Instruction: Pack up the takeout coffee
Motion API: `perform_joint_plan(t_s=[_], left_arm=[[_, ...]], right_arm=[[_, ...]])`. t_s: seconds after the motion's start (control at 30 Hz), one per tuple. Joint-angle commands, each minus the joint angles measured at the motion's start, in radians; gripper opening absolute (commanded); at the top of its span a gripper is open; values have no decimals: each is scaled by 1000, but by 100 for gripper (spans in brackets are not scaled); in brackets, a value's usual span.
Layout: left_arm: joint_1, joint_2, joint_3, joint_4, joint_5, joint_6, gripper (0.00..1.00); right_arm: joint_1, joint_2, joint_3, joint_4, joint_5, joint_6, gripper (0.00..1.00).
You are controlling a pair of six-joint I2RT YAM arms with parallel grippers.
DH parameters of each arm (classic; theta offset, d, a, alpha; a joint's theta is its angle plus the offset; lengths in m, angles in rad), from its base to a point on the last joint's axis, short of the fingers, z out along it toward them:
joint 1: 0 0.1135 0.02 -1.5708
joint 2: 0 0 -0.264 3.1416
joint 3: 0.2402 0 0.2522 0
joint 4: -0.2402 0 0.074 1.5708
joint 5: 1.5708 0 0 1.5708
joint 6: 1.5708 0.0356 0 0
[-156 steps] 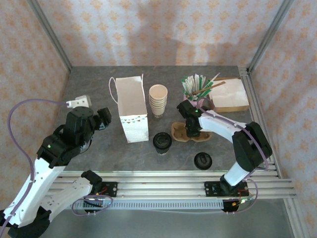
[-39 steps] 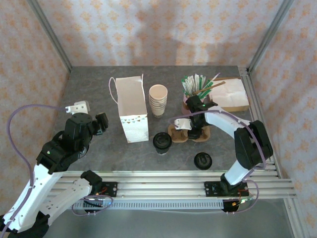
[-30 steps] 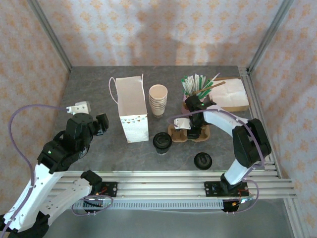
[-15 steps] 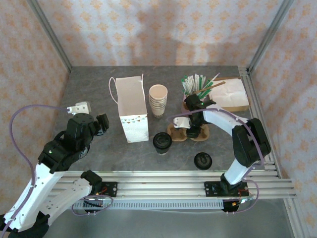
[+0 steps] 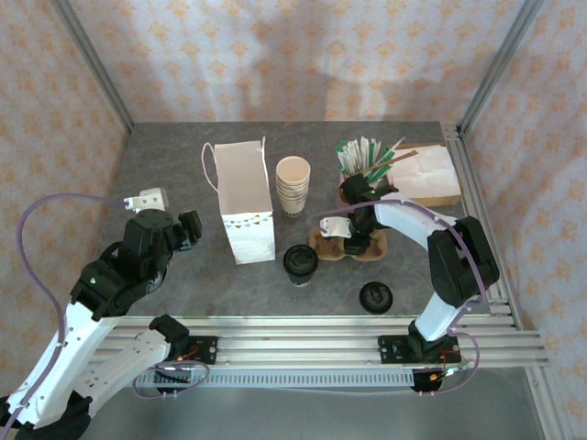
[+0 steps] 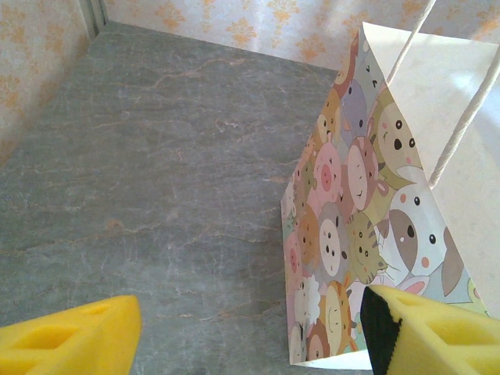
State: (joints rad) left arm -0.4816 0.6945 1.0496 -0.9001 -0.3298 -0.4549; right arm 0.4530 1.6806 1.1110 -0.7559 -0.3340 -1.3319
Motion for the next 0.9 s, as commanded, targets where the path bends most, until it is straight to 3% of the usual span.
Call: perform_joint_plan(t_s=[0.0, 0.43, 0.87], left_arm=[[9, -7, -13, 16, -18, -15, 75], [9, -6, -11, 26, -19, -22, 75], [9, 45, 104, -10, -86, 47, 76]], right_arm=[[6, 13, 30, -37, -8, 0, 41], [7, -101, 21, -34, -29, 46, 35], [48, -369, 9, -20, 3, 373, 33]])
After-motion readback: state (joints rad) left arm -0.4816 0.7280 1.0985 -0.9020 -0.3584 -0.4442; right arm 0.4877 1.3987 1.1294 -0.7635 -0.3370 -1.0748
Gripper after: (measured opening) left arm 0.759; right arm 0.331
